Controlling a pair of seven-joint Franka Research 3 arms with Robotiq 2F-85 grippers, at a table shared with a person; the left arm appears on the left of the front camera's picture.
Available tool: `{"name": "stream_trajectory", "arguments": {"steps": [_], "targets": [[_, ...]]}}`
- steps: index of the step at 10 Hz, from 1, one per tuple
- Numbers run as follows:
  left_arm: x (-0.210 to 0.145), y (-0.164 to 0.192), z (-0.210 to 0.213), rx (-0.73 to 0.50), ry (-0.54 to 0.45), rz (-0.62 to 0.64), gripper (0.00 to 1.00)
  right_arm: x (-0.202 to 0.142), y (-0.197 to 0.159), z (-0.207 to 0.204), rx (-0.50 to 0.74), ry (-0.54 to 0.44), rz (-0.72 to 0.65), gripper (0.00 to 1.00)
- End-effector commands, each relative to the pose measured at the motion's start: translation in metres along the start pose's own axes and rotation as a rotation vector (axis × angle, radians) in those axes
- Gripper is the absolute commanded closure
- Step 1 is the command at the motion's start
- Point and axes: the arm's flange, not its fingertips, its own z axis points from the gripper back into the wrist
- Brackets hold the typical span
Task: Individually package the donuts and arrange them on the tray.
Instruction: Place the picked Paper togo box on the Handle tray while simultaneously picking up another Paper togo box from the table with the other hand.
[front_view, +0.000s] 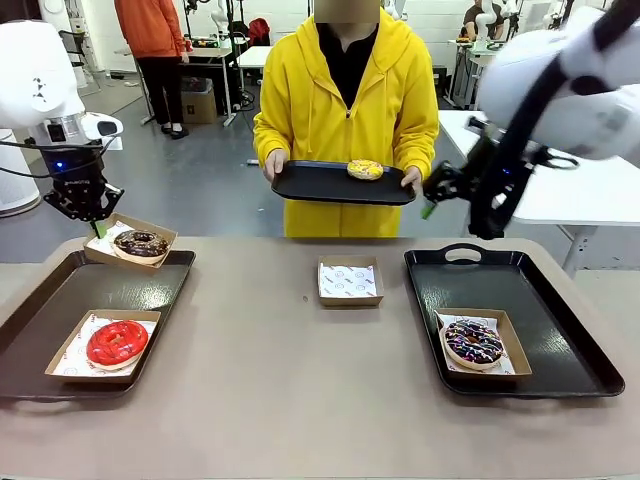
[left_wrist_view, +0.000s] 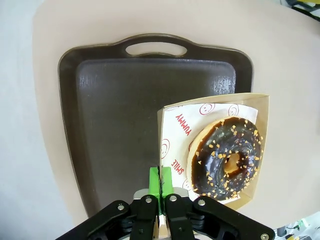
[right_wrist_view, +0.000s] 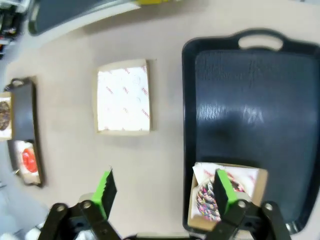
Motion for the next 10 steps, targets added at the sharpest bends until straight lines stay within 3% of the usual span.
{"name": "stream_trajectory", "arguments": {"steps": [1,4,7,10], "targets": [[0.003,0.004,-0.01,0.011,0.017,-0.011,0.99,0.057,0.059,-0.018,-0.123,0.093,0.022,0.0],[0.003,0.002,-0.014,0.004,0.025,0.003,0.99,0.093,0.106,-0.077,-0.24,0.166,0.031,0.0],[0.003,0.002,-0.014,0.004,0.025,0.003,0.99,0.098,0.104,-0.118,-0.308,0.185,0.018,0.0],[0.003,0.002,-0.014,0.004,0.025,0.003,0.99,0.084,0.089,-0.148,-0.256,0.159,0.069,0.0]]}}
